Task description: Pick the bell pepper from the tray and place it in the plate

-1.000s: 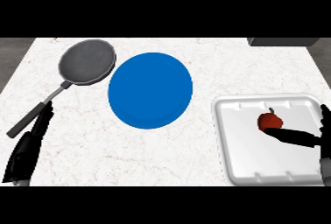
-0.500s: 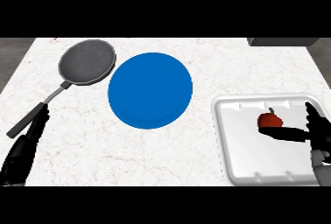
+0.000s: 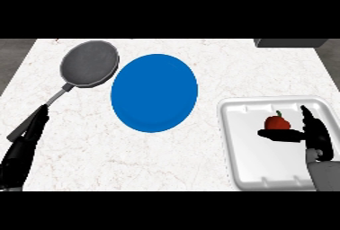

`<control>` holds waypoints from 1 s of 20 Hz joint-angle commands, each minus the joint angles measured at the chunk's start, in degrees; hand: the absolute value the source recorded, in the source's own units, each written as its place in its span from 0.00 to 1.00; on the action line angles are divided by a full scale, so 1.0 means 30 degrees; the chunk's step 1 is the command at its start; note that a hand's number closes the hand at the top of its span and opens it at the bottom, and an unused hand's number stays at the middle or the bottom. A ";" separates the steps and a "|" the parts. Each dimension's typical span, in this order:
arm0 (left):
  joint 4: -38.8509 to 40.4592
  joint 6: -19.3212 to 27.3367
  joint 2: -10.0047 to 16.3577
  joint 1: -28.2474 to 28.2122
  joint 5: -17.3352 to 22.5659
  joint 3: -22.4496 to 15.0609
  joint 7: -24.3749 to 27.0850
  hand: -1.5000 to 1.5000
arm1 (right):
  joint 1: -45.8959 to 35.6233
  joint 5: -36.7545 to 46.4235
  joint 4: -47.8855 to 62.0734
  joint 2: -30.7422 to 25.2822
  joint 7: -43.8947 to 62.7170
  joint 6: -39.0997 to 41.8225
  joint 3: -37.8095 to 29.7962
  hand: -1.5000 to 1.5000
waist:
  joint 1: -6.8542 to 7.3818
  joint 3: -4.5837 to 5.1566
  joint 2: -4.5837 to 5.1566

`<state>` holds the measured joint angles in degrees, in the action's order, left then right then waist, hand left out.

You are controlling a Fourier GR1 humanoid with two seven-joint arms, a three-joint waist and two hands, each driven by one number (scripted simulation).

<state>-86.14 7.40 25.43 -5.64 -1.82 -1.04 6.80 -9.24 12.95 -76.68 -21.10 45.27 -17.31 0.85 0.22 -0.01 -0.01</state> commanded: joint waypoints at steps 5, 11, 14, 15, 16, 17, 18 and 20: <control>0.0049 -0.0567 -0.1168 0.0459 -0.1185 0.0648 -0.0578 0.50 | -0.1918 0.0304 0.2482 0.0952 -0.1470 0.0415 -0.1370 1.00 | 0.0002 0.0000 0.0006; -0.2004 -0.1818 -0.0811 -0.1065 -0.1064 0.1622 -0.1072 0.50 | -0.0885 0.0499 0.3418 0.0770 -0.4689 0.0401 -0.2249 1.00 | 0.0038 -0.0004 -0.0007; 0.0281 -0.0641 -0.2699 -0.0284 -0.2722 0.0762 0.0630 0.50 | -0.0671 0.1890 0.2945 0.1750 -0.4204 -0.0492 -0.1375 1.00 | -0.0030 0.0004 0.0003; 0.0485 -0.0911 -0.2140 0.0450 -0.2192 0.0742 0.0349 0.50 | -0.2979 0.2247 0.5241 0.0768 -0.5978 0.1046 -0.0452 1.00 | 0.0397 -0.0019 0.0165; -0.0125 -0.1345 -0.1822 0.0516 -0.1687 0.0939 -0.0026 0.50 | -0.3313 0.2357 0.4242 -0.1205 -0.6209 0.3705 0.0319 1.00 | 0.0829 -0.0025 0.0219; 0.0053 -0.1464 -0.1853 0.0510 -0.1902 0.0622 0.0574 0.50 | -0.3697 0.3206 0.4217 -0.1746 -0.7074 0.4642 0.1472 1.00 | 0.1368 -0.0003 0.0381; 0.0044 -0.1542 -0.1787 0.0988 -0.1977 0.0515 0.0498 0.50 | -0.4399 0.3895 0.4209 -0.2336 -0.7647 0.5598 0.2403 1.00 | 0.1903 0.0014 0.0591; -0.0156 -0.1790 -0.1809 0.1212 -0.2029 0.0174 0.0488 0.50 | -0.5167 0.5053 0.3906 -0.3290 -0.9451 0.7389 0.4258 1.00 | 0.2857 0.0042 0.0799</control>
<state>-86.31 2.99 20.13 -3.69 -7.50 0.91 7.98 -19.78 23.00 -65.20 -25.74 23.92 -4.34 5.63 4.78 0.12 1.24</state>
